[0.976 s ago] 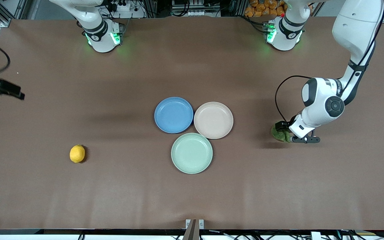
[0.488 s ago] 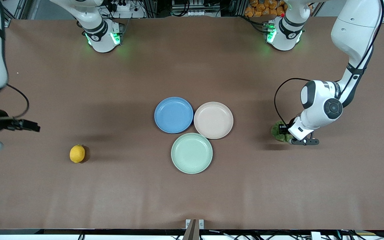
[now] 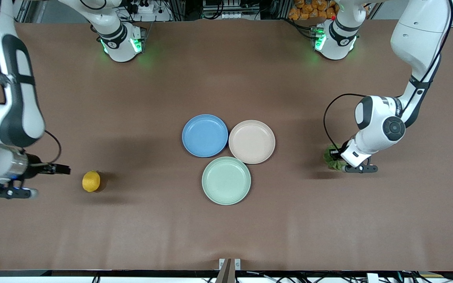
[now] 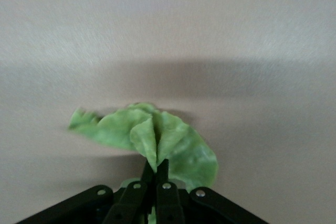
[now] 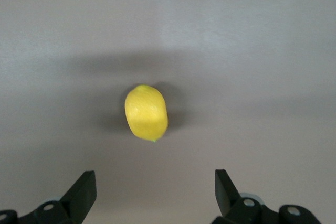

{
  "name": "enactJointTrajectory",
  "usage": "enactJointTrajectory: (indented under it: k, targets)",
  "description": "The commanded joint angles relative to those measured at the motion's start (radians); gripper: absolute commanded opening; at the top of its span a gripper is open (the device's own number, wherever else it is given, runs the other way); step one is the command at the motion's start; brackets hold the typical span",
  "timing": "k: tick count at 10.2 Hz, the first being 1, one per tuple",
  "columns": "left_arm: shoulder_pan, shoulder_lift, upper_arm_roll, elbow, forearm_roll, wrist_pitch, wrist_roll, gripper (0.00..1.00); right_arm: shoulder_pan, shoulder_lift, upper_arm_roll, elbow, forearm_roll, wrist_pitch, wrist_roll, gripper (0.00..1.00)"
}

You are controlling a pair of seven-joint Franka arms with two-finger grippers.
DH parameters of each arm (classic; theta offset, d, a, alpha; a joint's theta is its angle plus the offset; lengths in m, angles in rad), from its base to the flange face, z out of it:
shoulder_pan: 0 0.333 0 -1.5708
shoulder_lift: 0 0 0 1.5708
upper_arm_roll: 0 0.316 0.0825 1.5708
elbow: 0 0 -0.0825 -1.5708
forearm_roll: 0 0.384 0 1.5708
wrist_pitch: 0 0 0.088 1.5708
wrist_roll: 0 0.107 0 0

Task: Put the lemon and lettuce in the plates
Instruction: 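Grasp the lettuce with the left gripper while the right gripper reaches the lemon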

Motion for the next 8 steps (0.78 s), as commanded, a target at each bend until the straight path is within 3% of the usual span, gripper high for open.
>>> enactJointTrajectory:
  k: [1,5,8]
  targets:
    - [0.0,-0.124,-0.003,0.009,-0.009,-0.13,-0.017,0.0,0.009,0.031,0.001,0.007,0.011,0.045,0.008,1.0]
    - [-0.001,-0.211,-0.035,0.134,-0.009,-0.398,-0.089,0.0,0.025,0.088,0.003,-0.007,0.011,0.083,0.006,1.0]
    - [-0.005,-0.209,-0.117,0.217,-0.017,-0.515,-0.227,0.0,0.032,0.125,0.003,-0.008,0.011,0.083,0.008,1.0]
